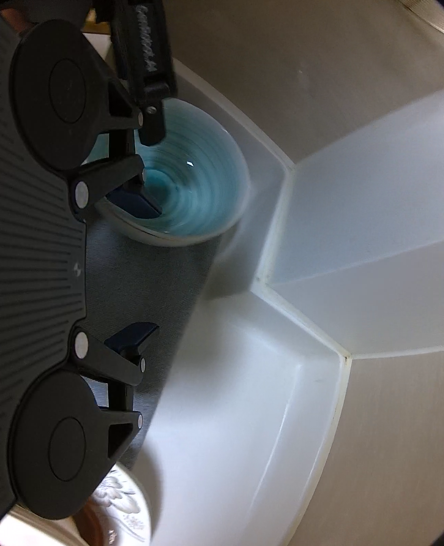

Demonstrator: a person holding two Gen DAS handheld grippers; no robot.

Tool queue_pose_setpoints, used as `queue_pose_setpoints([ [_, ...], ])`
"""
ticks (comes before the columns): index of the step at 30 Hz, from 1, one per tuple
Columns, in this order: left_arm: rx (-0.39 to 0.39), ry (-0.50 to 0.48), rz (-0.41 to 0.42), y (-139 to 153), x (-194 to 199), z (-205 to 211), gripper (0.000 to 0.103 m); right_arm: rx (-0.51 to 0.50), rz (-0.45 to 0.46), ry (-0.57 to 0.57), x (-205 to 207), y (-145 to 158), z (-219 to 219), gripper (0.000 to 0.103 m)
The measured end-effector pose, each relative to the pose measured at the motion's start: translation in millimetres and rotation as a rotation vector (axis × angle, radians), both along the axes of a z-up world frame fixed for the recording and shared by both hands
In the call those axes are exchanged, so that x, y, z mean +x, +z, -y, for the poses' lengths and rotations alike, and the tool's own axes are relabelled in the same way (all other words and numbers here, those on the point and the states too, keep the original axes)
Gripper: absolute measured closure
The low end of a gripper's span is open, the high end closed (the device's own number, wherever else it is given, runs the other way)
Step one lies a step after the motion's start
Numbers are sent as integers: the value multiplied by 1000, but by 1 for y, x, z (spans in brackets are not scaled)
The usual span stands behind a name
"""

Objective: Organize plates and bowls
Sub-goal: 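Move the right tool to the blue swirl bowl and grip its rim, then carry the blue swirl bowl with the right tool onto the stacked bowl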

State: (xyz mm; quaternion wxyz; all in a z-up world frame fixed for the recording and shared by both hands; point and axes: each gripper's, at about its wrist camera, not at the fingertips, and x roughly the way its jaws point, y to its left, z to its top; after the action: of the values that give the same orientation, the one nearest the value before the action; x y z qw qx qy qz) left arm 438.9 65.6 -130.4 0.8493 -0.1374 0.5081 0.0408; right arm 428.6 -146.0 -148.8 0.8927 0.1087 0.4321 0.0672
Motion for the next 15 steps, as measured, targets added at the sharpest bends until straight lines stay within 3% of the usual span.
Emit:
queue_pose_setpoints([
  [4, 23, -8, 2, -5, 1, 3, 0, 17, -12, -12, 14, 1, 4, 35],
  [6, 27, -14, 13, -6, -2, 2, 1, 23, -23, -11, 17, 0, 5, 45],
  [7, 25, -15, 18, -7, -2, 1, 4, 30, -28, -2, 18, 0, 5, 56],
  [9, 28, -17, 36, -6, -5, 0, 28, 56, -37, 13, 20, 0, 6, 70],
  [10, 42, -18, 48, -5, -6, -1, 34, 76, -40, 19, 20, 1, 6, 80],
  [11, 44, -22, 61, -4, -6, -2, 50, 90, -42, 23, 19, 1, 5, 90],
  [14, -16, -65, 78, -2, -8, -6, 93, 90, -33, 30, 17, 4, -2, 94],
  [15, -23, -64, 68, -2, -9, -5, 95, 83, -29, 35, 17, 6, -4, 94],
])
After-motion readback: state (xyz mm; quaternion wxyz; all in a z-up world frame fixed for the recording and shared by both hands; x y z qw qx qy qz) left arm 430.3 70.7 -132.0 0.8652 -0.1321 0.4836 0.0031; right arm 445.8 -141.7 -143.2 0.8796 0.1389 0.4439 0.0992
